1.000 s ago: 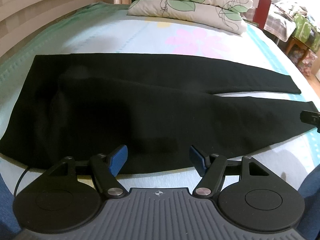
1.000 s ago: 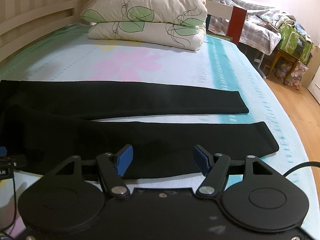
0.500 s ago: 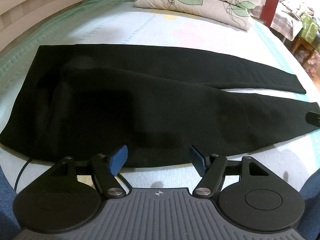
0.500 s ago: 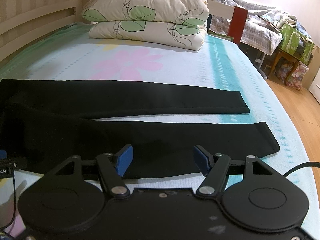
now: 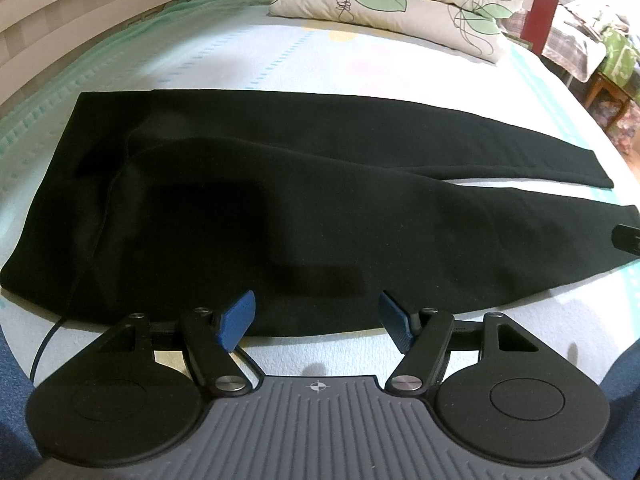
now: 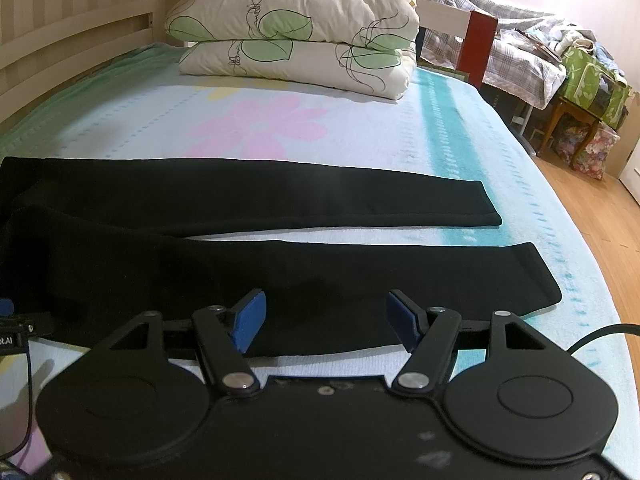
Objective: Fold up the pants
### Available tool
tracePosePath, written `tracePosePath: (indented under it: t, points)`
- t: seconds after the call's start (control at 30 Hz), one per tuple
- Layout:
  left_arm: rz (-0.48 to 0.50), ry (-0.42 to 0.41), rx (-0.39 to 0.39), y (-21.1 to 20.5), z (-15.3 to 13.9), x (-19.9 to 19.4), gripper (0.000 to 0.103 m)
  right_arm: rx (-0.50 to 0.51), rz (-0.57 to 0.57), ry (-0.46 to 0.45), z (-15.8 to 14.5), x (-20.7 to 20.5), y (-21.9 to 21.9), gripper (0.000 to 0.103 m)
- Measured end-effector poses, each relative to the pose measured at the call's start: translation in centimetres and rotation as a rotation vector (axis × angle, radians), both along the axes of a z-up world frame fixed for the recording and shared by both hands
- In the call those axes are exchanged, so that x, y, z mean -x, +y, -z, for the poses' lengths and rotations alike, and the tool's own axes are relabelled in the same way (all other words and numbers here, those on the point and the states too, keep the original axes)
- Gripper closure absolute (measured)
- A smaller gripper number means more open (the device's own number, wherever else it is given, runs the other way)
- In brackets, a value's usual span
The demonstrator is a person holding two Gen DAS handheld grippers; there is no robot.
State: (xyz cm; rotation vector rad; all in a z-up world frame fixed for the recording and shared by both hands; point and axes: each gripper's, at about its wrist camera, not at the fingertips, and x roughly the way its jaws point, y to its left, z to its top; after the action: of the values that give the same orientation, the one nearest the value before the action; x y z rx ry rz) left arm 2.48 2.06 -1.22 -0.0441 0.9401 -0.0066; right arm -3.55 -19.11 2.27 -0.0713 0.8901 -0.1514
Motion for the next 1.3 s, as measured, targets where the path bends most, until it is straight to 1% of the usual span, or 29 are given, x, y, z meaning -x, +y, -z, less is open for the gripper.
tracePosePath:
  t: [1.3]
  points:
    - [-0.004, 0.0, -0.002, 0.17, -0.37, -0.13, 0.036, -0.003, 0.0, 0.001, 0.05, -0.03, 0.13, 0.033]
